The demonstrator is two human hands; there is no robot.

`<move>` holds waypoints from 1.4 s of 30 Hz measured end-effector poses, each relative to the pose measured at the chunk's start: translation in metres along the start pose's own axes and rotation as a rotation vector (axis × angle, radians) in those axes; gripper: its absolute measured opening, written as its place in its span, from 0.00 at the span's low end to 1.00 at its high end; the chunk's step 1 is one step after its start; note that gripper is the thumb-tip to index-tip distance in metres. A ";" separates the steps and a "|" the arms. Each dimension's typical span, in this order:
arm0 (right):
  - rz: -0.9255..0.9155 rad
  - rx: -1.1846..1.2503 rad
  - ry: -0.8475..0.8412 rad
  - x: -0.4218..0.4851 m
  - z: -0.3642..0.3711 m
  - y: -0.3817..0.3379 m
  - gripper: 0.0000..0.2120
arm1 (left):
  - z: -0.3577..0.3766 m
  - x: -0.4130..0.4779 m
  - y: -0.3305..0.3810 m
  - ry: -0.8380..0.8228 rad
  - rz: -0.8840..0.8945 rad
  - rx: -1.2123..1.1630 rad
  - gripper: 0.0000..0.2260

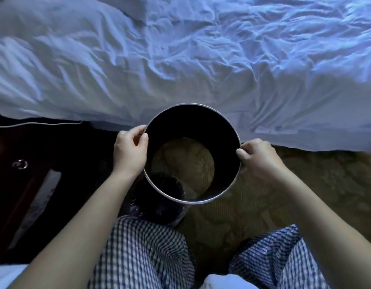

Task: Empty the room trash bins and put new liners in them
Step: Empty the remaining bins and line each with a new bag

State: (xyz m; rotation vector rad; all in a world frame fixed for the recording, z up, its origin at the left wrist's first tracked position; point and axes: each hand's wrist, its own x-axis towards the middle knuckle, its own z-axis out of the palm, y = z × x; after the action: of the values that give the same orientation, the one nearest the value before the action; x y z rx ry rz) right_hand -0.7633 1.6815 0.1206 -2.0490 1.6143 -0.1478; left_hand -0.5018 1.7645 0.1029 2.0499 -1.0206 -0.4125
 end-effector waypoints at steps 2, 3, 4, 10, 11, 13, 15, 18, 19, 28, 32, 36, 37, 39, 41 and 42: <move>-0.010 0.014 -0.038 0.007 0.014 -0.017 0.18 | -0.012 0.006 -0.019 -0.001 -0.024 0.031 0.13; -0.011 0.018 -0.064 0.010 0.021 -0.024 0.17 | -0.016 0.008 -0.029 -0.007 -0.047 0.048 0.13; -0.010 0.015 -0.093 0.014 0.029 -0.030 0.16 | -0.020 0.009 -0.038 -0.017 -0.083 0.069 0.13; 0.016 -0.038 -0.250 0.032 0.068 -0.058 0.14 | -0.026 0.006 -0.087 -0.054 -0.274 0.140 0.13; 0.020 -0.056 -0.270 0.034 0.074 -0.060 0.14 | -0.025 0.006 -0.095 -0.054 -0.299 0.145 0.13; 0.023 -0.088 -0.299 0.037 0.085 -0.064 0.13 | -0.023 0.006 -0.107 -0.048 -0.348 0.141 0.14; 0.032 -0.096 -0.321 0.040 0.095 -0.065 0.13 | -0.023 0.006 -0.117 -0.039 -0.379 0.138 0.14; 0.046 -0.107 -0.366 0.041 0.111 -0.066 0.11 | -0.022 0.003 -0.134 -0.054 -0.425 0.134 0.15; 0.049 -0.114 -0.376 0.040 0.117 -0.066 0.10 | -0.021 0.002 -0.139 -0.066 -0.436 0.136 0.15; 0.115 -0.158 -0.437 0.046 0.153 -0.061 0.10 | -0.011 -0.001 -0.169 -0.266 -0.526 0.144 0.19; 0.172 -0.149 -0.485 0.048 0.183 -0.048 0.08 | 0.005 -0.003 -0.175 -0.418 -0.584 0.223 0.22; 0.215 -0.175 -0.505 0.049 0.224 -0.038 0.06 | 0.021 -0.006 -0.191 -0.599 -0.665 0.288 0.27; 0.222 -0.179 -0.498 0.050 0.232 -0.036 0.06 | 0.025 -0.007 -0.196 -0.635 -0.684 0.296 0.28; 0.245 -0.189 -0.477 0.053 0.246 -0.032 0.08 | 0.032 -0.005 -0.206 -0.691 -0.704 0.303 0.30; 0.275 -0.174 -0.483 0.059 0.258 -0.026 0.08 | 0.037 -0.001 -0.215 -0.746 -0.702 0.307 0.31; 0.284 -0.166 -0.495 0.063 0.264 -0.022 0.08 | 0.041 0.001 -0.220 -0.776 -0.705 0.309 0.32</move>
State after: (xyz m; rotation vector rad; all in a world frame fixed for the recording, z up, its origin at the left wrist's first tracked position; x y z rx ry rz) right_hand -0.6222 1.7139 -0.1101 -1.7558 1.6052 0.5658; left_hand -0.4096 1.8224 -0.0925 2.5629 -0.7562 -1.5889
